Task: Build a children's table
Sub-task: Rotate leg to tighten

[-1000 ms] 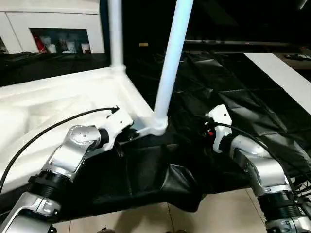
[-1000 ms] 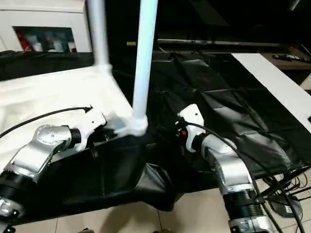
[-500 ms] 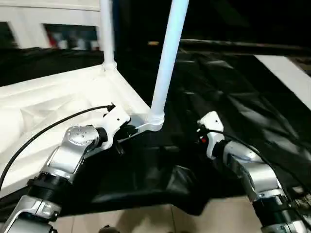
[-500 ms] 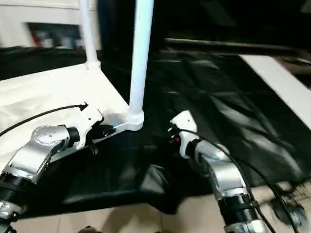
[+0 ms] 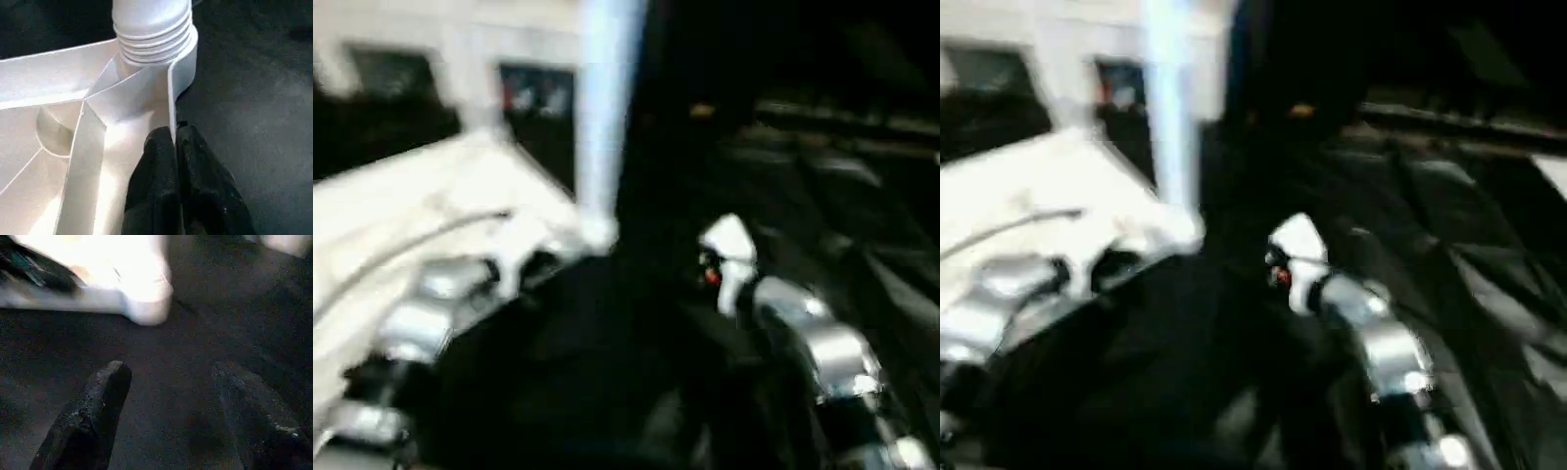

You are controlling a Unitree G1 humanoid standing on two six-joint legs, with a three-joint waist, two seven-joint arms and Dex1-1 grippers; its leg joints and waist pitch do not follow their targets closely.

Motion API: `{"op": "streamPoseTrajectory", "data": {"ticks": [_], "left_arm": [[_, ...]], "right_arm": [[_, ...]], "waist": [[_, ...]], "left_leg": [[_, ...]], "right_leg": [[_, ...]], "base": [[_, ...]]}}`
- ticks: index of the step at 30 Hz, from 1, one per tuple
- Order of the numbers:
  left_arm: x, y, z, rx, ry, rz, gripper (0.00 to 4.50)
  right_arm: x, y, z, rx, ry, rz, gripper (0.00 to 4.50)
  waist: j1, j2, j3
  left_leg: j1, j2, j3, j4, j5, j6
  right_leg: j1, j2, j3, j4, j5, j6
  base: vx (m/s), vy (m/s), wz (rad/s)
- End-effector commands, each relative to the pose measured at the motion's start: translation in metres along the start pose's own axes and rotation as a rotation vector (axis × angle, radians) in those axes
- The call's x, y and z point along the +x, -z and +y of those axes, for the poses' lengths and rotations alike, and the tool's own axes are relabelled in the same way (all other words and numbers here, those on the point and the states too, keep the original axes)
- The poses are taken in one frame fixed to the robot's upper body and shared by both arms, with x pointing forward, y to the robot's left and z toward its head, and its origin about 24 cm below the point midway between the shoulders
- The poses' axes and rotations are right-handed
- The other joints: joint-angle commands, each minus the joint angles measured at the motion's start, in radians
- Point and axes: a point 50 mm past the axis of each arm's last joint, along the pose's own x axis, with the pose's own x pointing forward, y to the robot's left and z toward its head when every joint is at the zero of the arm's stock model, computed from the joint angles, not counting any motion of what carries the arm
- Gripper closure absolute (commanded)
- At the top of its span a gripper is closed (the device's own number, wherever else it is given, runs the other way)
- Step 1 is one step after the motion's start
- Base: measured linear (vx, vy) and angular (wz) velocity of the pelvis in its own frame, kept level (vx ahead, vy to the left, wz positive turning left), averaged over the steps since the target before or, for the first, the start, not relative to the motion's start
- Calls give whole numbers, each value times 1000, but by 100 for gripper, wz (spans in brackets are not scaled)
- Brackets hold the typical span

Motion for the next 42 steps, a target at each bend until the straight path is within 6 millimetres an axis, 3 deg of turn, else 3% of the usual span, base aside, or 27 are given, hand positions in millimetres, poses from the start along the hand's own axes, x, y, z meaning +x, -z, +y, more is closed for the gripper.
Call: {"op": "streamPoseTrajectory", "data": {"ticks": [1, 2, 3, 4, 5, 6, 7, 9, 11, 13, 16, 17, 18, 21, 24, 29, 32, 38, 39, 42], "left_arm": [[2, -18, -7, 60, 78, -88, 449], [2, -19, -9, 65, 103, -88, 449], [2, -19, -10, 70, 121, -90, 449], [2, -18, -11, 78, 151, -87, 449], [2, -18, -13, 98, 183, -86, 449], [2, -18, -15, 114, 216, -87, 449], [1, -18, -17, 125, 248, -86, 449], [2, -19, -21, 156, 303, -96, 450], [3, -22, -24, 164, 363, -111, 450], [3, -22, -25, 169, 375, -113, 450], [6, -23, -25, 210, 411, -95, 450], [7, -23, -25, 213, 426, -91, 450], [7, -23, -26, 215, 435, -89, 450], [8, -24, -31, 234, 521, -88, 450], [10, -27, -40, 261, 605, -75, 450], [14, -26, -50, 302, 695, -40, 450], [15, -27, -51, 309, 704, -39, 450], [20, -26, -38, 362, 596, -3, 450], [19, -26, -37, 360, 594, 0, 422], [18, -24, -35, 335, 593, 24, 391]], "right_arm": [[6, -12, 6, -18, -33, -42, 144], [5, -12, 6, -20, -39, -43, 144], [5, -13, 6, -20, -41, -44, 144], [4, -13, 5, -20, -44, -45, 144], [4, -13, 5, -24, -48, -47, 144], [3, -14, 5, -25, -49, -48, 144], [2, -14, 4, 3, -54, -51, 144], [-1, -15, 1, 11, -64, -60, 126], [-5, -16, -2, -23, -82, -68, 112], [-6, -16, -2, -28, -96, -70, 92], [-17, -13, 2, -97, -207, -49, 82], [-18, -12, 2, -102, -215, -42, 63], [-18, -12, 2, -105, -221, -37, 52], [-20, -11, 2, -124, -245, -23, 42], [-18, -10, 2, -168, -263, 2, 9], [-16, -9, 4, -202, -293, 18, 3], [-17, -9, 5, -202, -300, 19, 3], [-19, -7, 7, -210, -315, 27, 3], [-20, -7, 8, -210, -316, 27, 3], [-19, -6, 8, -205, -314, 23, 0]], "waist": [[32, -4, -87], [39, 21, -97], [29, 38, -87], [26, 44, -81], [25, 45, -73], [27, 50, -60], [26, 49, -55], [34, 50, -38], [45, 48, -35], [55, 47, -37], [68, 50, -39], [75, 51, -42], [75, 48, -42], [77, 47, -46], [81, 41, -49], [95, 46, -53], [95, 44, -54], [93, 42, -52], [93, 43, -52], [90, 42, -50]], "left_leg": [[-15, 12, 23, -53, 127, 27], [-17, 22, 34, -71, 179, -18], [-2, 50, 34, -86, 196, -15], [6, 63, 35, -92, 173, -27], [15, 80, 36, -106, 93, -50], [28, 96, 41, -120, -25, -74], [29, 97, 46, -126, -77, -83], [51, 109, 67, -136, -276, -112], [48, 111, 74, -142, -304, -124], [49, 115, 81, -141, -280, -129], [41, 115, 82, -143, -269, -125], [45, 116, 84, -142, -267, -122], [37, 114, 83, -143, -249, -117], [30, 113, 82, -143, -220, -117], [29, 114, 86, -139, -185, -108], [34, 115, 90, -141, -175, -98], [29, 115, 90, -141, -160, -95], [27, 113, 90, -141, -170, -96], [26, 113, 89, -143, -173, -99], [26, 113, 89, -145, -191, -105]], "right_leg": [[114, -76, 26, -70, 1161, -60], [132, -34, 11, -55, 1156, -102], [111, -26, -8, -66, 1000, -141], [103, -24, -16, -74, 871, -164], [101, -26, -17, -94, 600, -213], [87, -32, -16, -114, 334, -258], [89, -35, -14, -121, 232, -270], [68, -42, -11, -152, -114, -270], [68, -51, -11, -164, -250, -232], [61, -53, -7, -165, -261, -210], [62, -51, -8, -165, -235, -199], [58, -51, -6, -163, -211, -199], [63, -50, -8, -160, -189, -204], [65, -52, -10, -158, -181, -202], [64, -53, -9, -155, -141, -215], [59, -48, -12, -150, -65, -233], [64, -48, -13, -147, -35, -239], [67, -49, -13, -153, -70, -216], [68, -51, -13, -153, -81, -215], [65, -52, -12, -159, -132, -205]], "base": [[27, -59, 19], [27, -59, 19], [17, -77, 1], [2, -52, 3], [2, -52, 3], [0, 0, 0], [-86, 9, 7], [-88, 8, 9], [-81, 6, 7], [-64, 6, 4], [-19, 2, 2], [0, 0, 0], [0, 0, 0], [0, 0, 0], [0, 0, 0], [0, 0, 0], [0, 0, 0], [0, 0, 0], [0, 0, 0], [0, 0, 0]]}}
